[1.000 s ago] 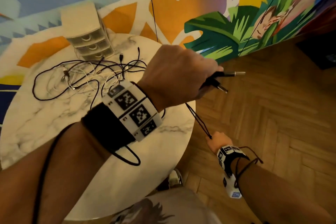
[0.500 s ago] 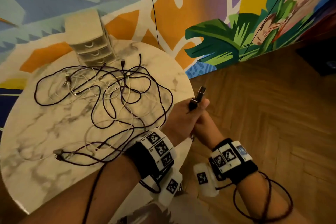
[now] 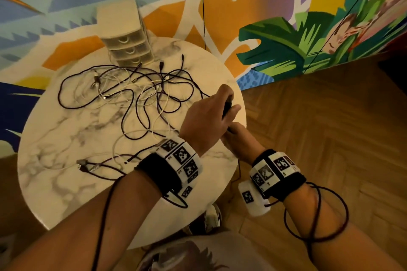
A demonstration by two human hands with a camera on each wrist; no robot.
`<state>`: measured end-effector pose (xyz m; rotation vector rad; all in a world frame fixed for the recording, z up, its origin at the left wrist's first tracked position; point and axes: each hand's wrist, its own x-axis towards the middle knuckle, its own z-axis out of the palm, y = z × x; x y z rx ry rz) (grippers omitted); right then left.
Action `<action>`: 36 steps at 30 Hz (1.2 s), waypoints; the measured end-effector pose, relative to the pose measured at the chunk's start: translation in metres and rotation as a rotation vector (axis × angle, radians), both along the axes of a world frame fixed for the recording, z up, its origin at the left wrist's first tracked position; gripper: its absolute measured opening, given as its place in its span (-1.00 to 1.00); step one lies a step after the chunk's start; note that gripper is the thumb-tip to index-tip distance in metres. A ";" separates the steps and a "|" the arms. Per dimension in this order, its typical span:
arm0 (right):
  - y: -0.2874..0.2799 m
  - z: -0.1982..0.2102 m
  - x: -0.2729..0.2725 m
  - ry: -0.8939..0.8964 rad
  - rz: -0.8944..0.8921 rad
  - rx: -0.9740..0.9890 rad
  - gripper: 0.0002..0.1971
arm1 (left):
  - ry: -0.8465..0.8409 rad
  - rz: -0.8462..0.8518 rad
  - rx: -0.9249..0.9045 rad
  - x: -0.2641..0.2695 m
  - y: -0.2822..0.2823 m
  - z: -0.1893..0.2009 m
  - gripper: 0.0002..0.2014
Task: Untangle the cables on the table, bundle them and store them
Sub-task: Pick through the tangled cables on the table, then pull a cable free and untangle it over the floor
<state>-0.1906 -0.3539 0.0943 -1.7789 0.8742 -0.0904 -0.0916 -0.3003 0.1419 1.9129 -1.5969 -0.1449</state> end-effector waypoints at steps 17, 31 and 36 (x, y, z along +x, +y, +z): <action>0.049 0.008 0.007 0.243 0.287 -0.190 -0.76 | -0.086 -0.134 0.191 -0.007 0.063 -0.030 -0.77; 0.093 -0.053 0.018 0.146 0.020 -0.012 -0.62 | -0.033 0.228 0.970 0.108 0.220 -0.137 -0.51; 0.108 -0.063 0.024 0.137 0.079 -0.033 -0.64 | -0.127 0.178 0.959 0.107 0.226 -0.147 -0.63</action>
